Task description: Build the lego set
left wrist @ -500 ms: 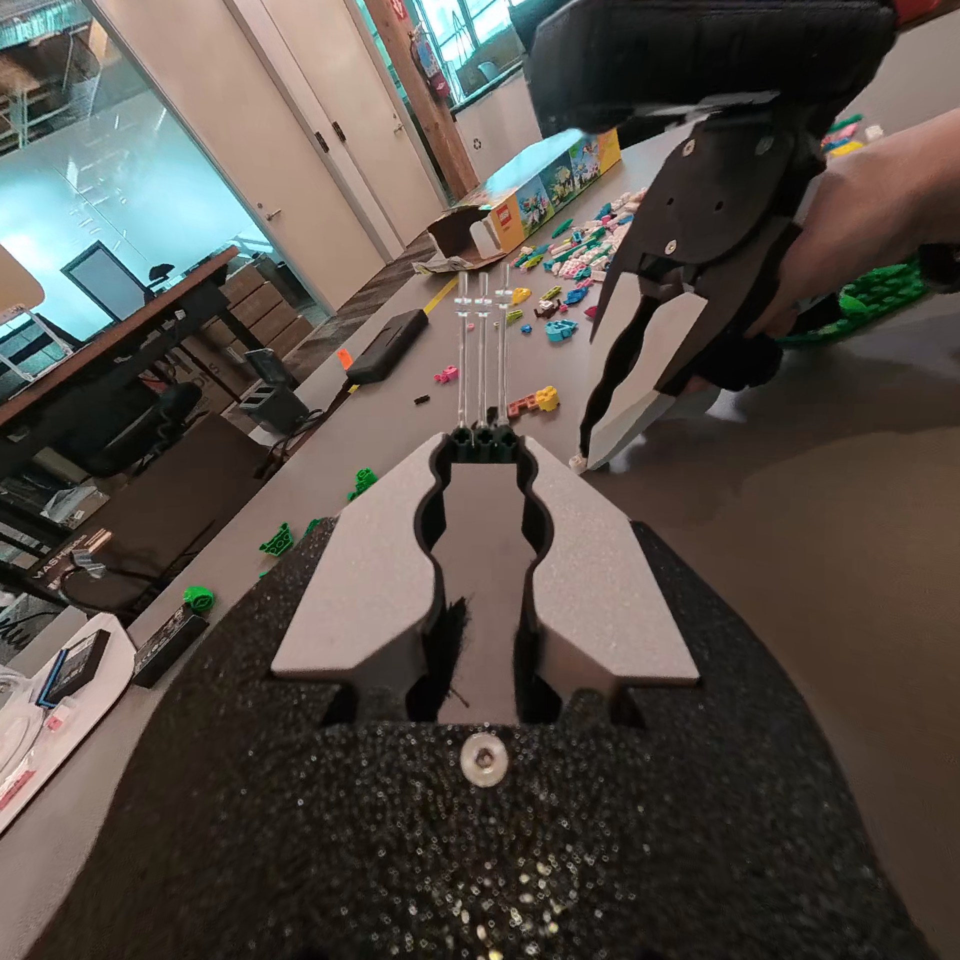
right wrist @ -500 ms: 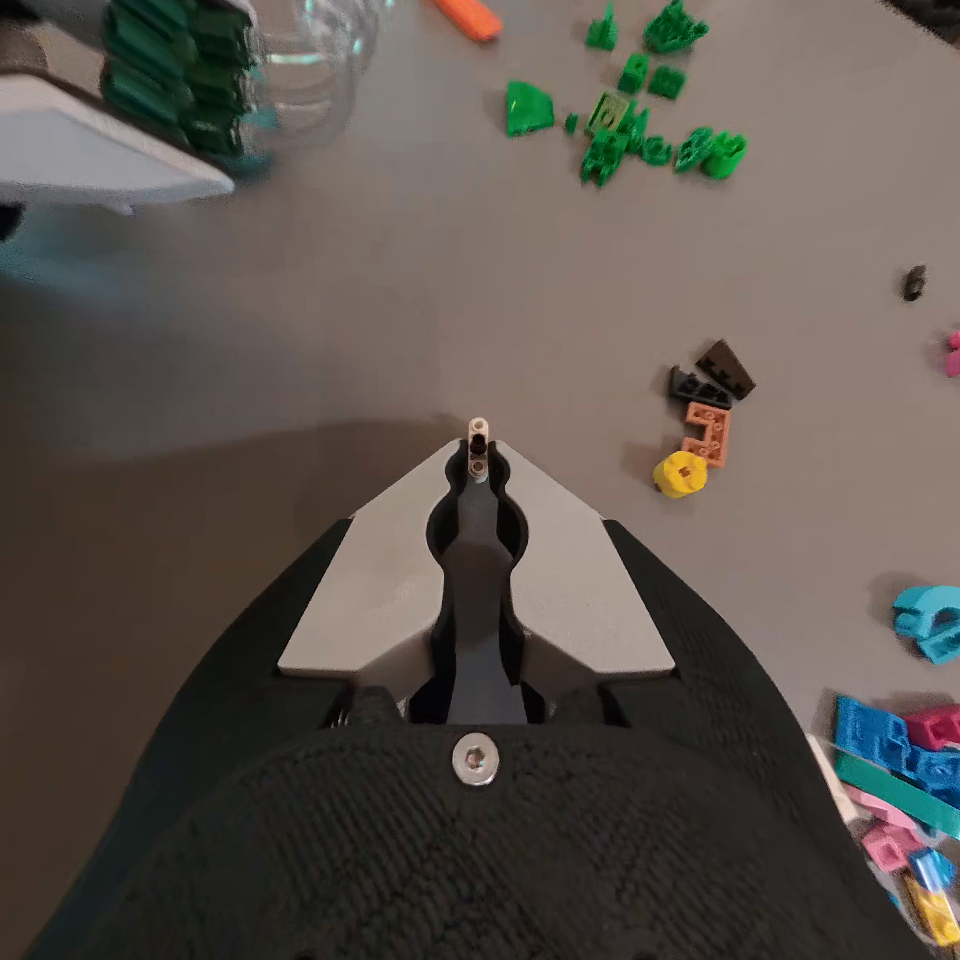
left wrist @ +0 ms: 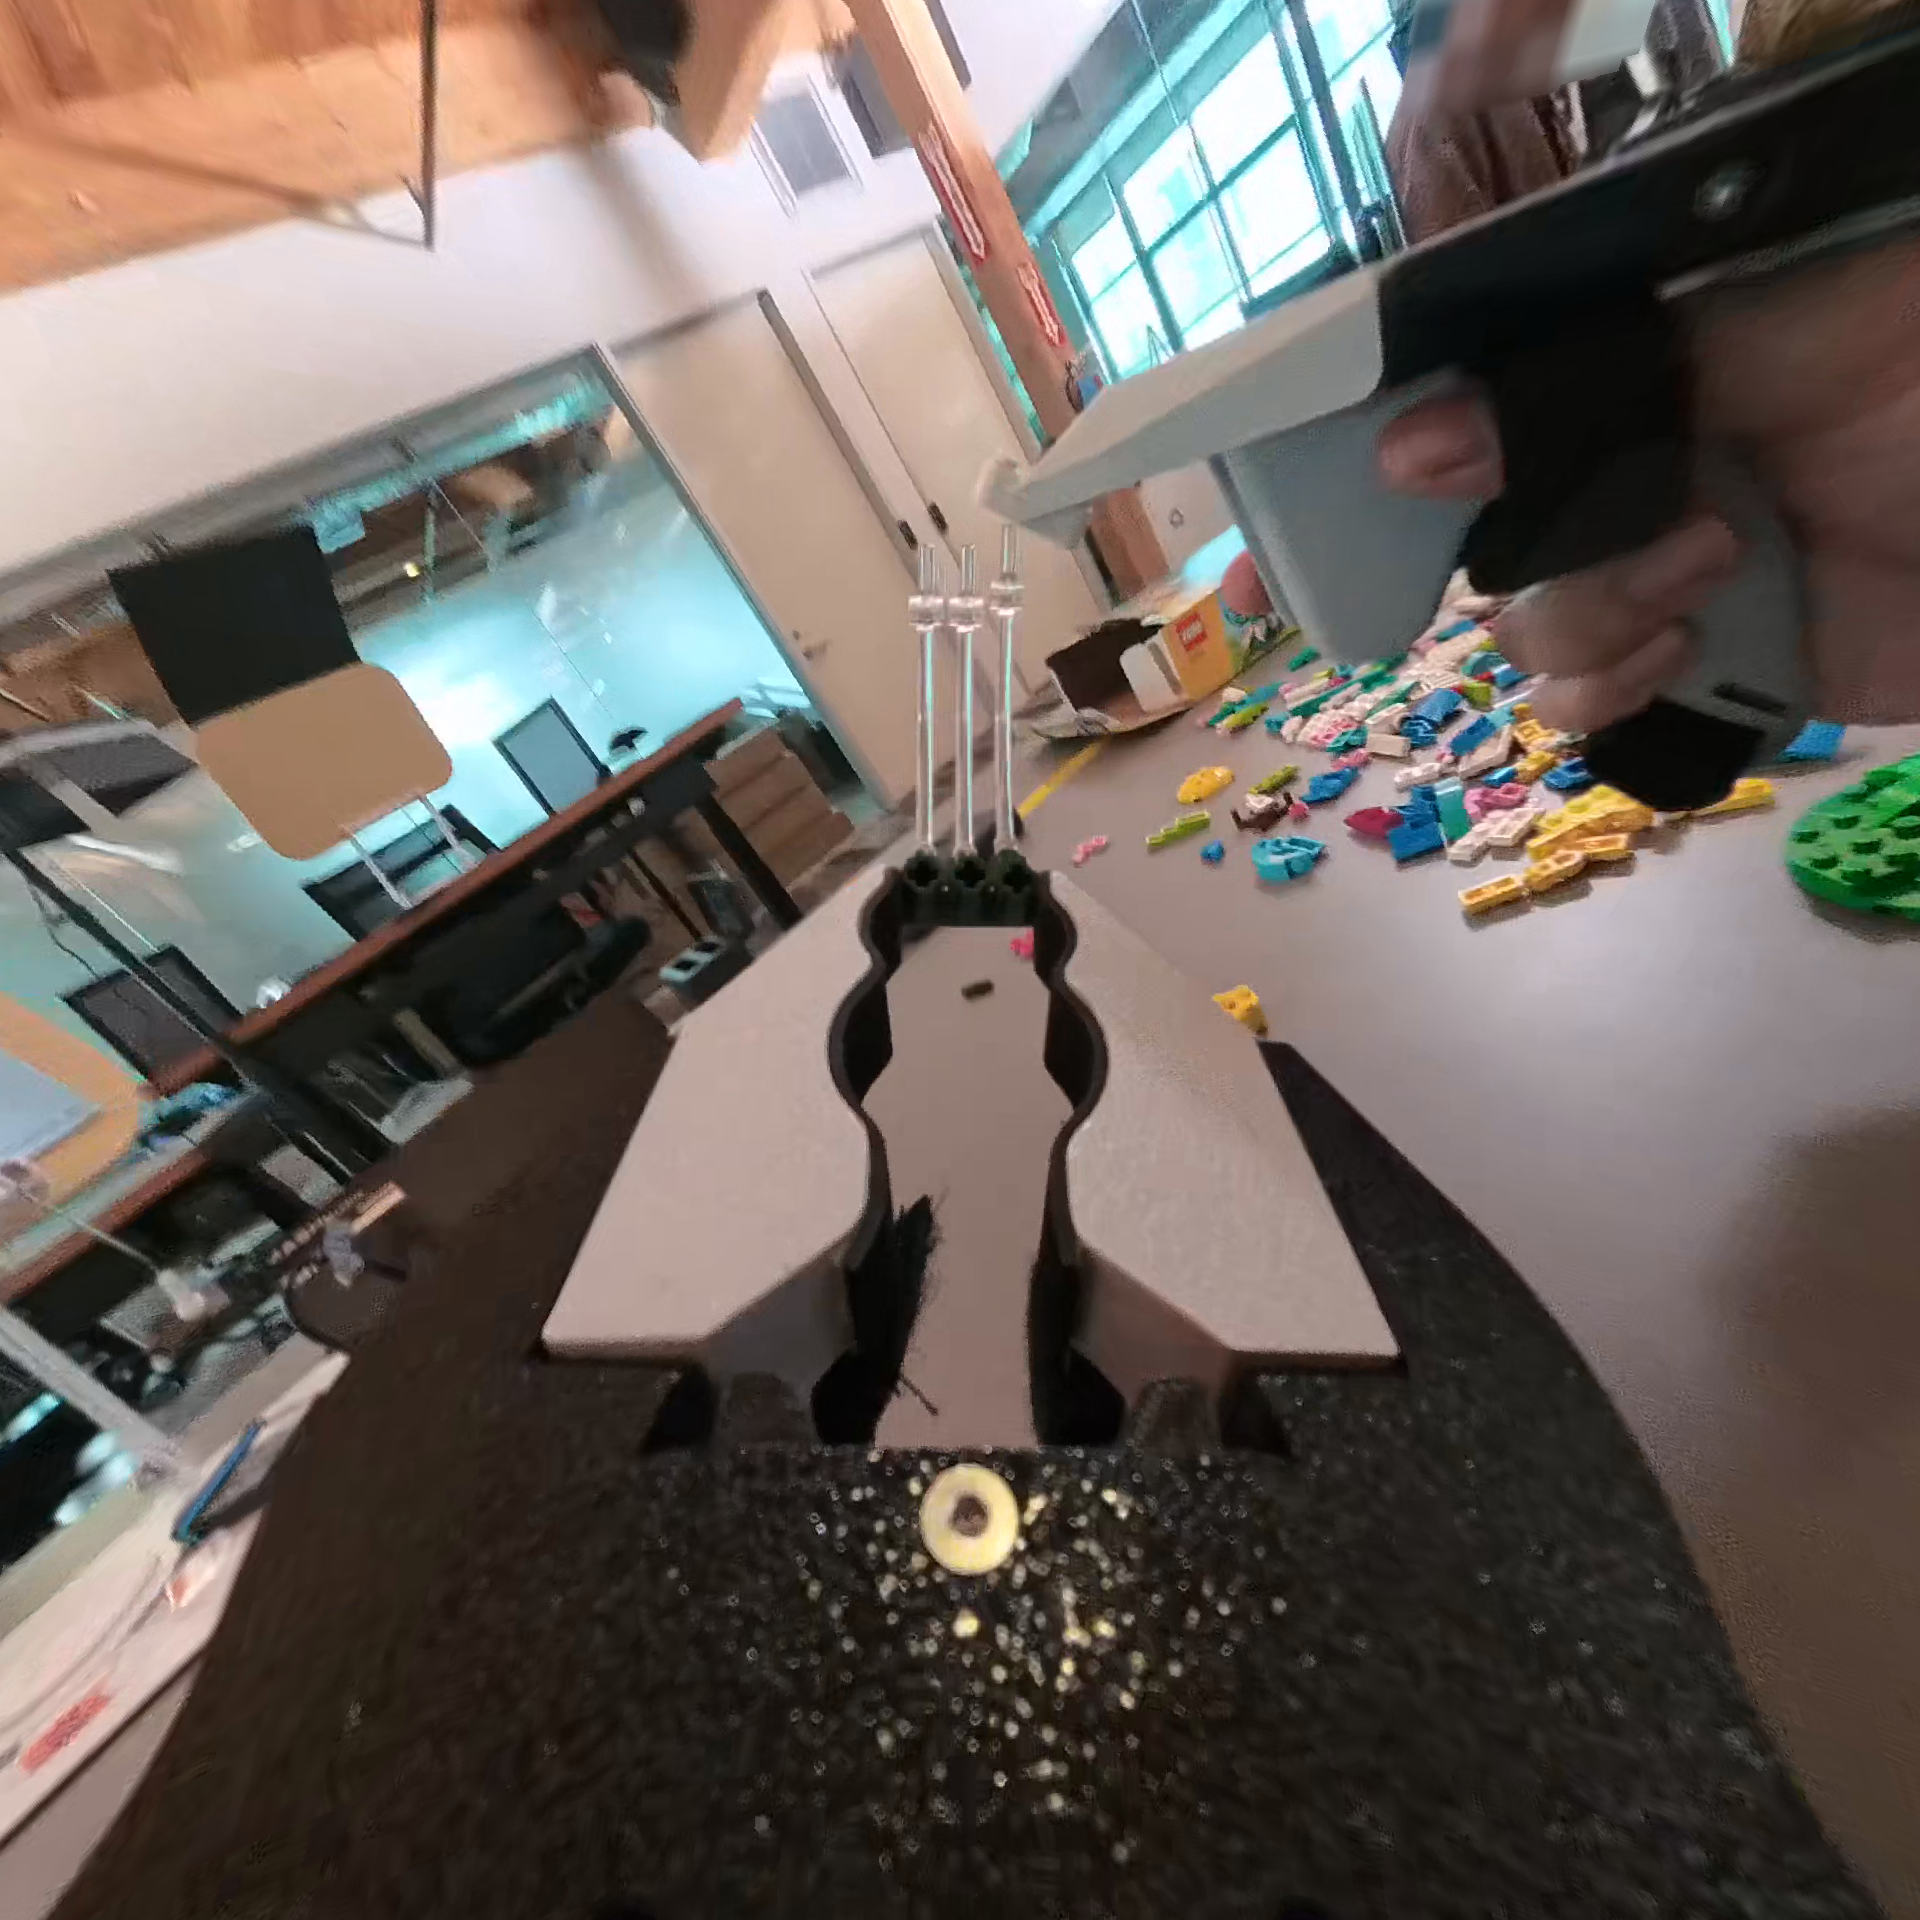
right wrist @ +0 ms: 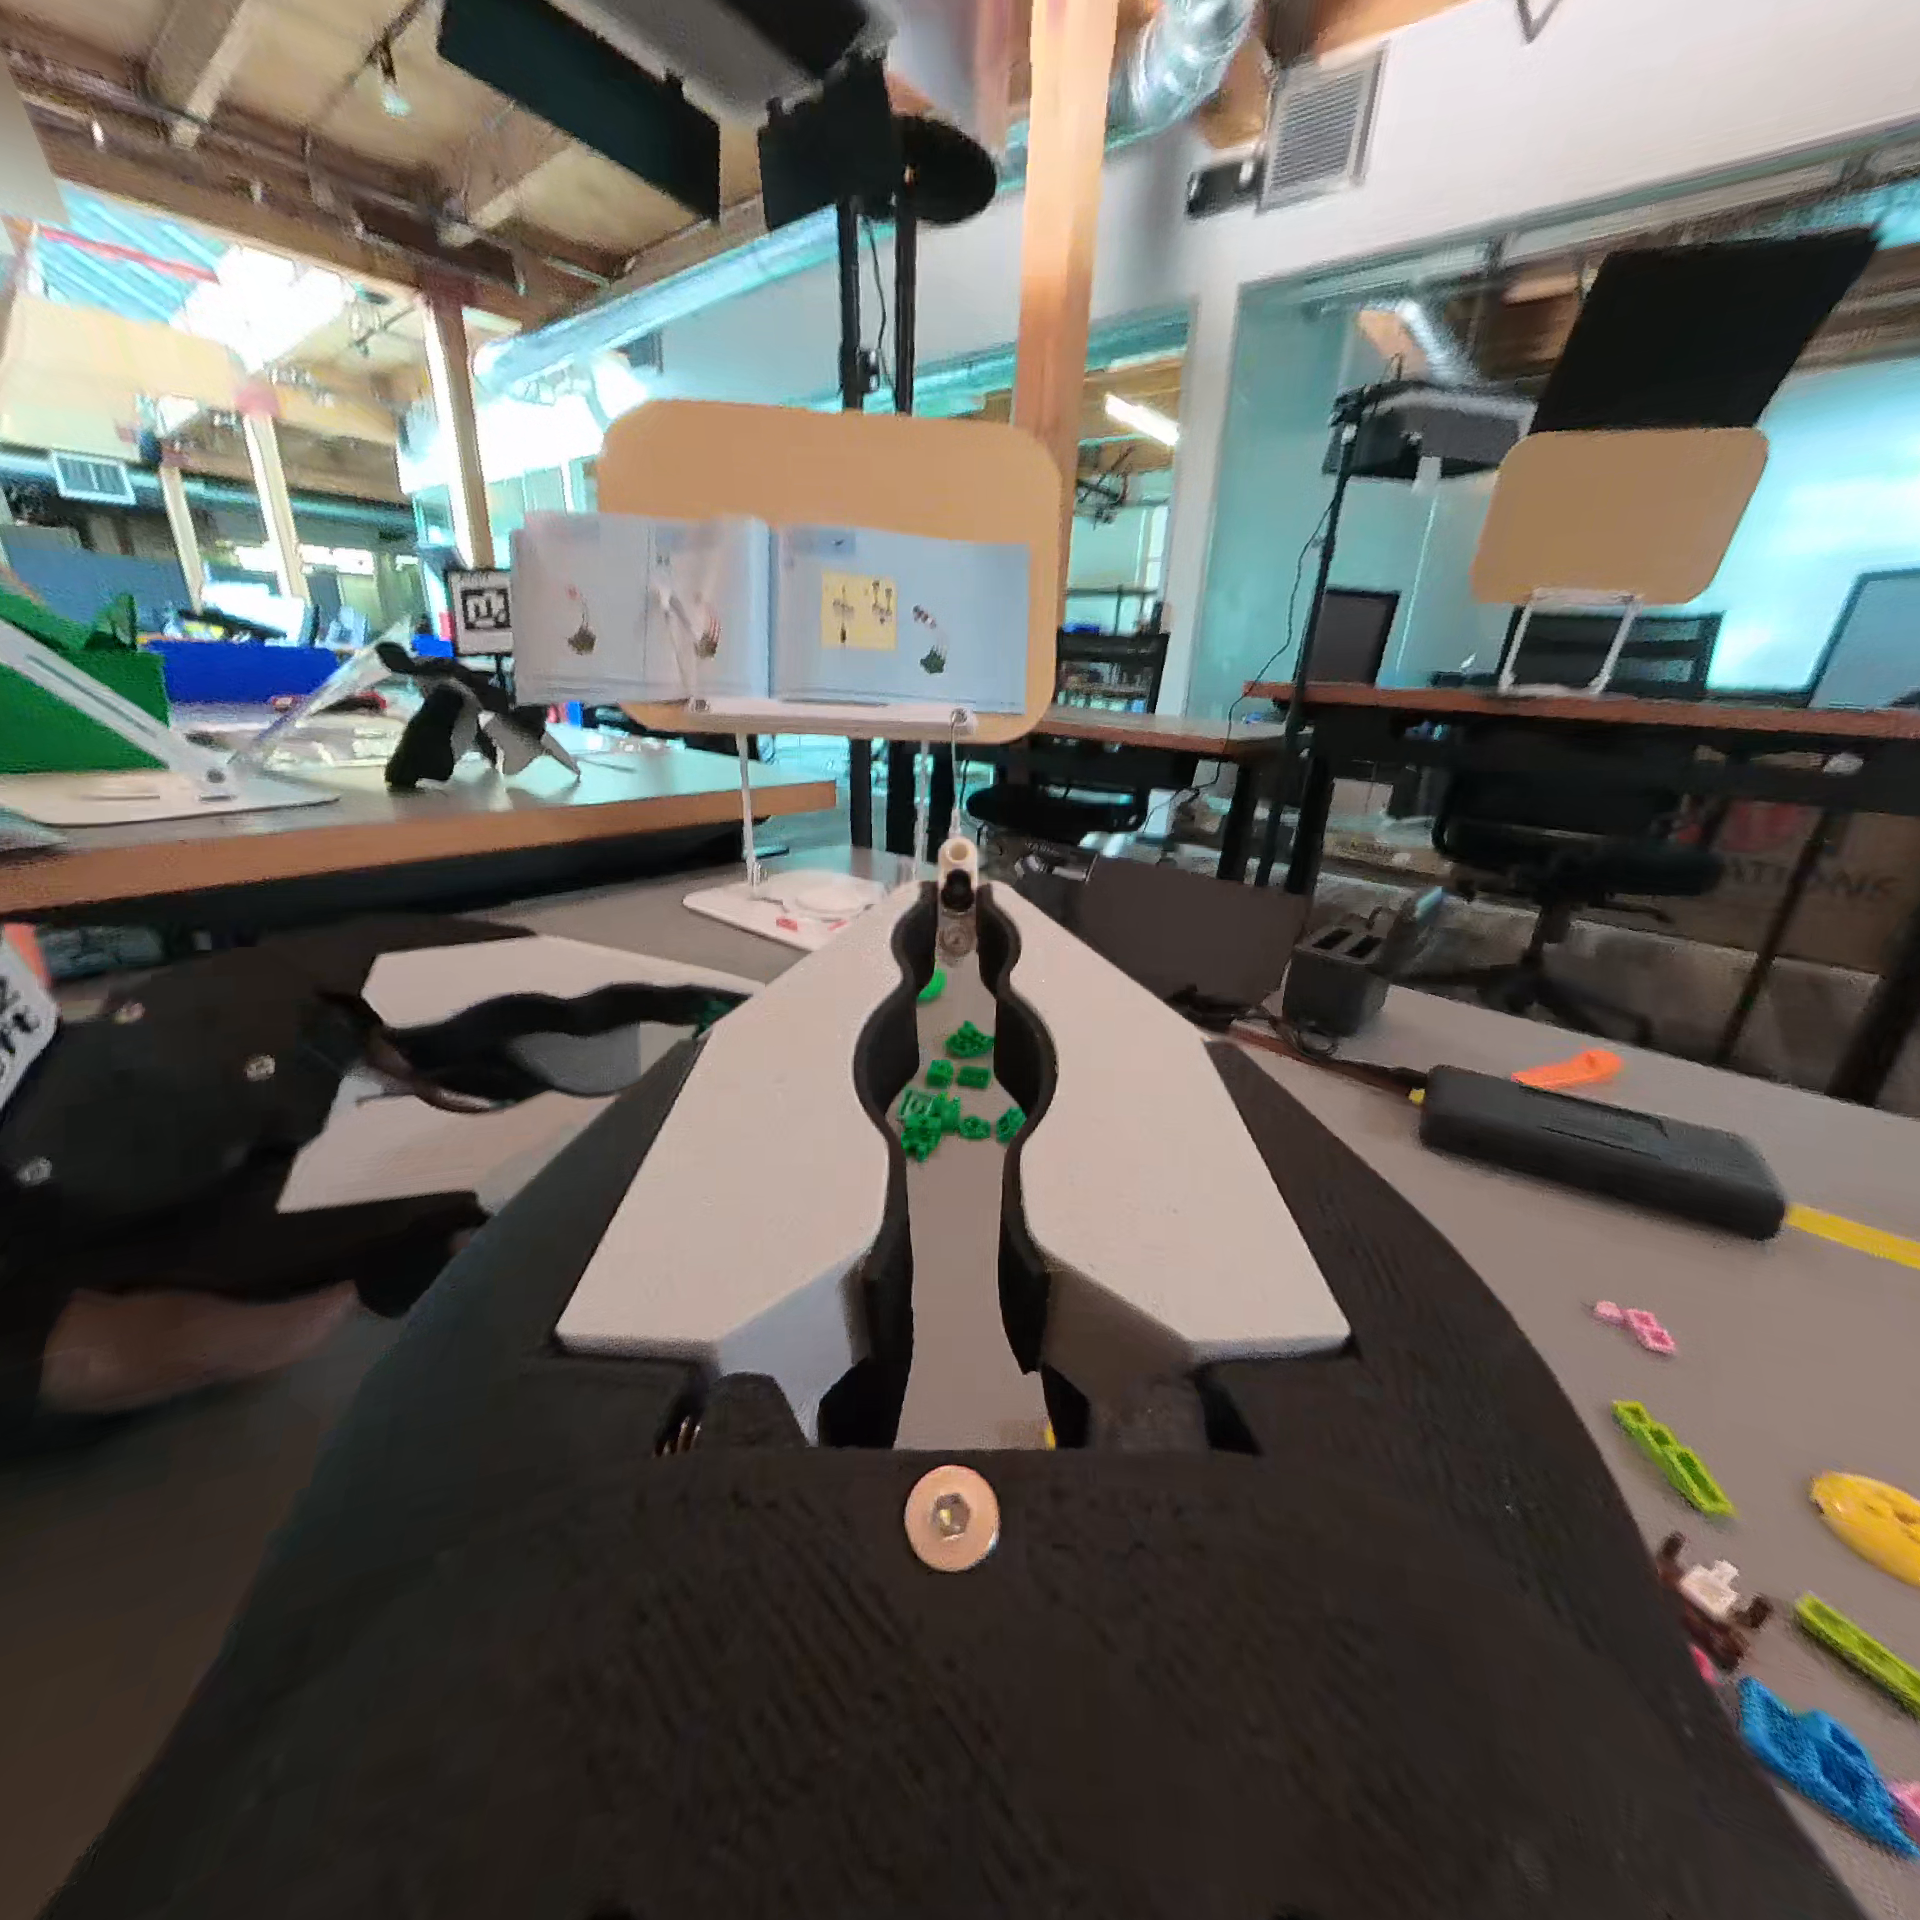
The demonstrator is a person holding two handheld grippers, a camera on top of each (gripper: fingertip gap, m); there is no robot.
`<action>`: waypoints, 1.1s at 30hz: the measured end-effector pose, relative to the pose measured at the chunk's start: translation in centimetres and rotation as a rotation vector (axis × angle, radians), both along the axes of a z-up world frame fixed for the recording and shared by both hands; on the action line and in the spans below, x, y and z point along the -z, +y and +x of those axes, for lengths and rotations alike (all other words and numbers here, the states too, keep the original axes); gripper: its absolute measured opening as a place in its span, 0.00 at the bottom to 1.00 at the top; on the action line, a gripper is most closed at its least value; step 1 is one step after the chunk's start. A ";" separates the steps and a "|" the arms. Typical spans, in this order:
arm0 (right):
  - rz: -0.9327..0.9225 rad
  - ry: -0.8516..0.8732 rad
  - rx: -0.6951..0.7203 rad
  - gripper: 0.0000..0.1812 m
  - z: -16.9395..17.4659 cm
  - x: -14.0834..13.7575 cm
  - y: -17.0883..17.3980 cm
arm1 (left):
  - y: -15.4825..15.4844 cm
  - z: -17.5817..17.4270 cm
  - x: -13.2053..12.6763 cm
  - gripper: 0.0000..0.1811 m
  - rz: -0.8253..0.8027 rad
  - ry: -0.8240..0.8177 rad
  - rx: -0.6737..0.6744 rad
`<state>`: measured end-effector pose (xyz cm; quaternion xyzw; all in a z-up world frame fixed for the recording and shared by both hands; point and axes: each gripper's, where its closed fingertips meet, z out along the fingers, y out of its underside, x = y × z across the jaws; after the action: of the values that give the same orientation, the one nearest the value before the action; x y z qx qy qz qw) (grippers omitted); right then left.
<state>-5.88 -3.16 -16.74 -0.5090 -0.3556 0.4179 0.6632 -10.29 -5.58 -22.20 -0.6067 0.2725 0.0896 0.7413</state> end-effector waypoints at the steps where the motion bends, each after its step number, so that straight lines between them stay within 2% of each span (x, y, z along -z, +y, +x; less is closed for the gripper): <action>1: 0.026 0.022 0.031 0.03 0.5 -0.4 0.1 | 0.2 0.4 -0.1 0.12 0.024 0.009 0.005; 5: 0.095 0.066 0.117 0.03 1.9 -1.6 0.2 | 0.7 1.4 -1.0 0.12 0.108 -0.008 0.052; 10: 0.160 -0.049 0.083 0.03 1.2 -1.2 -0.8 | 1.0 2.0 -0.9 0.12 0.116 0.015 0.113; 13: 0.181 -0.042 0.080 0.03 1.4 -1.7 -1.4 | 0.7 2.1 -0.7 0.12 0.109 0.031 0.124; 16: 0.162 -0.038 0.054 0.03 1.3 -1.9 -1.9 | 0.8 2.1 -0.4 0.12 0.103 0.045 0.118; 20: 0.149 -0.078 0.091 0.04 1.2 -1.6 -1.5 | 0.8 1.6 -0.5 0.12 0.097 0.020 0.110; 26: 0.018 -0.046 0.014 0.03 1.1 -1.1 -1.2 | 0.8 1.8 -0.4 0.12 0.095 0.034 0.115; 33: 0.032 -0.161 -0.002 0.03 1.4 -0.2 -1.4 | 0.5 2.2 -0.5 0.12 0.124 0.081 0.122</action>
<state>-4.52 -4.57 -16.55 -0.5298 -0.4149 0.3705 0.6402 -8.08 -5.13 -21.71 -0.5378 0.3326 0.0854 0.7700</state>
